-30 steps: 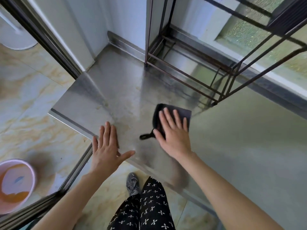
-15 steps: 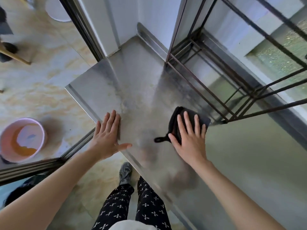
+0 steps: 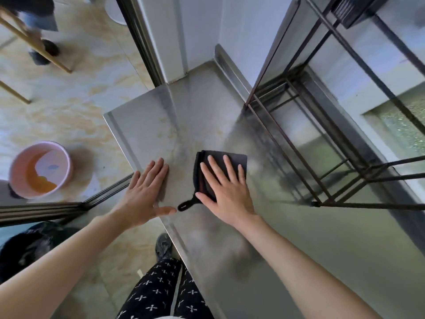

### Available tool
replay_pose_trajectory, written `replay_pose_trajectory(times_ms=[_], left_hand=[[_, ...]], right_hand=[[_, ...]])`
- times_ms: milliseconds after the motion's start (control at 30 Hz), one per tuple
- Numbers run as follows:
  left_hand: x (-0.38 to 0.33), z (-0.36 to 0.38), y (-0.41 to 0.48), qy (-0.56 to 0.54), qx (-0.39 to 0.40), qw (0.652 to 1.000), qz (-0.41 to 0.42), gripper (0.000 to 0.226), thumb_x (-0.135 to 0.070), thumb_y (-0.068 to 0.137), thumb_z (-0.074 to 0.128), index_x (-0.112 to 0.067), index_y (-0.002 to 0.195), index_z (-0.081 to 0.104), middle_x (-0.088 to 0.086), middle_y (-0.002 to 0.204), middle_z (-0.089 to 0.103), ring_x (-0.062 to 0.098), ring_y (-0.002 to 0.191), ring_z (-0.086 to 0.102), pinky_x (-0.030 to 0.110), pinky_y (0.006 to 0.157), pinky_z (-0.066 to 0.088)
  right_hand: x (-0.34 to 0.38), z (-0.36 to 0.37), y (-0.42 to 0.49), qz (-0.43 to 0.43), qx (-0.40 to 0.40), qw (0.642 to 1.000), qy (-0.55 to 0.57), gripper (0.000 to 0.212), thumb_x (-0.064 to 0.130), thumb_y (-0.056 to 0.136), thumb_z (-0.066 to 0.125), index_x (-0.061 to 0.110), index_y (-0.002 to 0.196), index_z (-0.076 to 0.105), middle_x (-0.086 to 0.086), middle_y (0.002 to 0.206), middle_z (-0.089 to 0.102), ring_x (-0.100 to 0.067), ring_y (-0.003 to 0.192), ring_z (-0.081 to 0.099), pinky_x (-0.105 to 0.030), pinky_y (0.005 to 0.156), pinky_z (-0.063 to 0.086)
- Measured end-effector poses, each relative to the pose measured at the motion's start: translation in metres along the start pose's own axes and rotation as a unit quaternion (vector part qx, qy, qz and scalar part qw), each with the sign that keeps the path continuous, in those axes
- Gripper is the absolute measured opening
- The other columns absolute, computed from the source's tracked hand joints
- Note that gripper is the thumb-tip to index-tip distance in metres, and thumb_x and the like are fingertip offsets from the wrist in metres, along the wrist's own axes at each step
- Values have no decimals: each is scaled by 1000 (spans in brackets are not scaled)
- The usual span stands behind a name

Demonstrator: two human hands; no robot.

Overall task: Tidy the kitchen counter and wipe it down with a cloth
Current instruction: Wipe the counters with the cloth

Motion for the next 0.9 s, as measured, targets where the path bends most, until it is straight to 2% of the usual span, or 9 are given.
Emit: replay_pose_trajectory(times_ms=[100,200,333,467,533,600,767,833,900], left_hand=[[-6,-2,-5,-23,-49,998,-9,118,-93,55,27,-29,142,-20,-12,149,-26,5,137,-28,35,115,-9],[-12,-9,-11,-40,-118,990,-66,117,-80,64,49,-18,148,-4,-7,151,-19,7,139,-20,35,115,-5],[-13,0,-18,-13,-143,982,-124,117,-81,65,41,-9,148,2,3,154,-8,14,141,-12,37,115,-3],[-9,11,-28,-31,-125,980,-151,123,-85,62,40,-9,146,-8,-2,150,-15,12,141,-11,38,117,1],[-8,9,-29,-51,-114,980,-157,123,-80,62,46,-8,144,-12,-4,148,-20,8,139,-13,35,117,0],[-6,7,-28,-57,-110,980,-157,124,-79,62,47,-10,143,-15,-6,146,-24,6,137,-17,32,116,-4],[-2,5,-26,-51,-93,982,-158,123,-81,63,44,-13,144,-18,-8,145,-30,2,133,-22,33,115,-8],[2,3,-28,-68,-90,984,-137,122,-83,62,41,-14,145,-14,-9,147,-27,1,134,-21,32,115,-8],[12,2,-32,-71,-100,987,-108,114,-85,65,34,-15,148,-3,-8,151,-15,4,139,-14,35,116,-3]], right_hand=[[-33,-3,12,-52,-11,998,-27,72,66,84,35,29,145,30,3,154,29,-31,141,25,-56,109,26],[-52,-11,40,53,-10,998,-15,73,66,84,28,28,147,25,2,156,23,-31,143,19,-55,111,18],[-16,-10,65,172,-31,983,50,73,63,85,23,26,148,22,1,157,17,-33,144,12,-55,112,12],[28,3,49,8,-4,1000,25,69,63,87,30,28,147,26,4,155,24,-31,143,20,-54,112,18],[15,3,47,-101,11,995,-7,71,66,86,28,30,147,24,6,155,25,-28,143,22,-53,112,23],[-7,1,51,-136,-1,990,-35,74,68,84,29,30,146,25,6,154,27,-27,142,24,-53,111,28],[6,-4,69,147,-44,987,42,75,66,84,32,26,147,26,0,156,21,-33,143,17,-54,112,15],[39,1,67,135,-24,989,58,75,66,84,33,27,148,23,0,157,19,-33,144,14,-54,113,12],[68,8,53,56,-2,997,46,75,66,84,35,28,147,24,1,156,21,-32,144,16,-53,113,13]])
Point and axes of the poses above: each hand's wrist, its own y-axis towards the middle knuckle, its own z-axis out of the palm, x = y × z, the point moved 1 cm from there along y, towards the middle knuckle
